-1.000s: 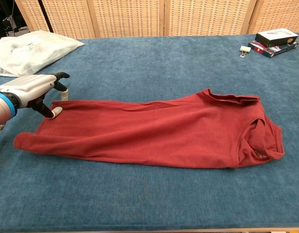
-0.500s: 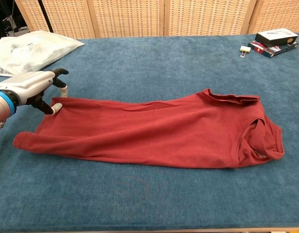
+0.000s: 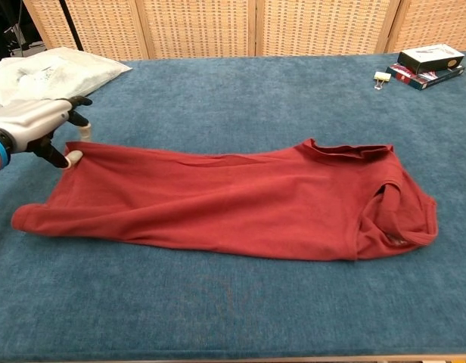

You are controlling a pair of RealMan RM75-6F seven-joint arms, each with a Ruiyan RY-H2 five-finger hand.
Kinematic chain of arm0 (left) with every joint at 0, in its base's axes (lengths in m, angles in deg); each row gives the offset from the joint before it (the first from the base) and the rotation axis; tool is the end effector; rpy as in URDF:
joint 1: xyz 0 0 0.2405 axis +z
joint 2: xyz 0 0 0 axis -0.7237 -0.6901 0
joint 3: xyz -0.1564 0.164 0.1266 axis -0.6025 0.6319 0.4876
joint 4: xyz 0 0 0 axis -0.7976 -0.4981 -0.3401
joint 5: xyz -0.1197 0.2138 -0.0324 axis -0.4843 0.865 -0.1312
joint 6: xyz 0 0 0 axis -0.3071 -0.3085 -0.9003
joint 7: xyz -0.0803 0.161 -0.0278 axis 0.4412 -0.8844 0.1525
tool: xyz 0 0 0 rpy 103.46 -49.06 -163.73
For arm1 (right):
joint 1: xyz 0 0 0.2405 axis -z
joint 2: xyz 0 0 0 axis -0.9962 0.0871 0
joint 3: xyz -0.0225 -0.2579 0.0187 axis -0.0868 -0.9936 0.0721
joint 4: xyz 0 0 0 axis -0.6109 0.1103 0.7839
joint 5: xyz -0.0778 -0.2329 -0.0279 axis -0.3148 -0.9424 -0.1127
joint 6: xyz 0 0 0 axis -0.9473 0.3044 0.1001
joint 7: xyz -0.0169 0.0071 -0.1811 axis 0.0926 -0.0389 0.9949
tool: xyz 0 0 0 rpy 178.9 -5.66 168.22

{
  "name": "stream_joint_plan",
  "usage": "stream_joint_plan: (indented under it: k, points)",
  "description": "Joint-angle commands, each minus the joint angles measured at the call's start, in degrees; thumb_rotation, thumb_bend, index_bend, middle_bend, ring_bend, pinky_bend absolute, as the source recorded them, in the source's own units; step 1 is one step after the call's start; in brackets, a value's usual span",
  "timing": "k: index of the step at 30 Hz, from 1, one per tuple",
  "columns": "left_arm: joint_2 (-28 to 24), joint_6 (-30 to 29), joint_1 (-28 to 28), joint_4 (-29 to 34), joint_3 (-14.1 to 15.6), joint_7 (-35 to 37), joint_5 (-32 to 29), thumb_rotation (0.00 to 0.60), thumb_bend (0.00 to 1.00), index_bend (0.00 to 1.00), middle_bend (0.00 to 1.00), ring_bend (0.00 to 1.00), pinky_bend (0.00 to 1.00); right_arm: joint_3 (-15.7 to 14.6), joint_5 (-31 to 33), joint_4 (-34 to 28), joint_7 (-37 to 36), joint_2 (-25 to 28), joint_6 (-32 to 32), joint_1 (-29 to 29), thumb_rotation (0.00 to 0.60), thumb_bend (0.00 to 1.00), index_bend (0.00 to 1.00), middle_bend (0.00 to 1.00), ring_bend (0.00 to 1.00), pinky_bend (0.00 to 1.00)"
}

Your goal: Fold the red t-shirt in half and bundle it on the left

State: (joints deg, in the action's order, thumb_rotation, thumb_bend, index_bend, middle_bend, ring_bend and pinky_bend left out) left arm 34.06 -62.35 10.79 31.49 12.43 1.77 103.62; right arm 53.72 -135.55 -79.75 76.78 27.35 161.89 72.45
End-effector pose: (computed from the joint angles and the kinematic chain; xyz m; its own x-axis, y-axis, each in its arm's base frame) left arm -0.2382 0.3975 -0.0613 0.5023 0.2162 0.8372 0.8646 -0.1112 -0.4900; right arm -0.2903 -0.2566 0.1228 0.3214 -0.1074 0.9408 -0.9374 -0.1766 0.3001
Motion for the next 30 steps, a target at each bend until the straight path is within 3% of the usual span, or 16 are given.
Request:
stream_joint_plan:
  k: [1,16,21,30]
  points:
    - [-1.1,0.14,0.13,0.06,-0.26,-0.87,-0.82,0.6,0.57,0.85,0.0,0.0,0.0,0.0,0.0,0.01,0.04,0.01,-0.01,0.03,0.6,0.0,0.0,0.0,0.0,0.0]
    - [-11.18,3.63,1.05,-3.56,-1.74,-2.48,-6.03,0.6,0.58,0.86,0.0,0.0,0.0,-0.09,-0.48,-0.3,0.25,0.09,0.07,0.21,0.6,0.0,0.0,0.0,0.0,0.0]
    - [-14.16,8.99,0.36,-9.92,-2.53,-1.29,-8.97,0.6,0.58,0.86,0.0,0.0,0.0,-0.14,-0.63,-0.39,1.02,-0.13,-0.09,0.16,0.6,0.0,0.0,0.0,0.0,0.0]
    - [-13.6,15.07,-1.13,-23.45,-4.31,1.66,-12.31,0.6,0.58,0.86,0.0,0.0,0.0,0.28,-0.08,-0.14,1.59,-0.39,-0.07,0.14,0.6,0.0,0.0,0.0,0.0,0.0]
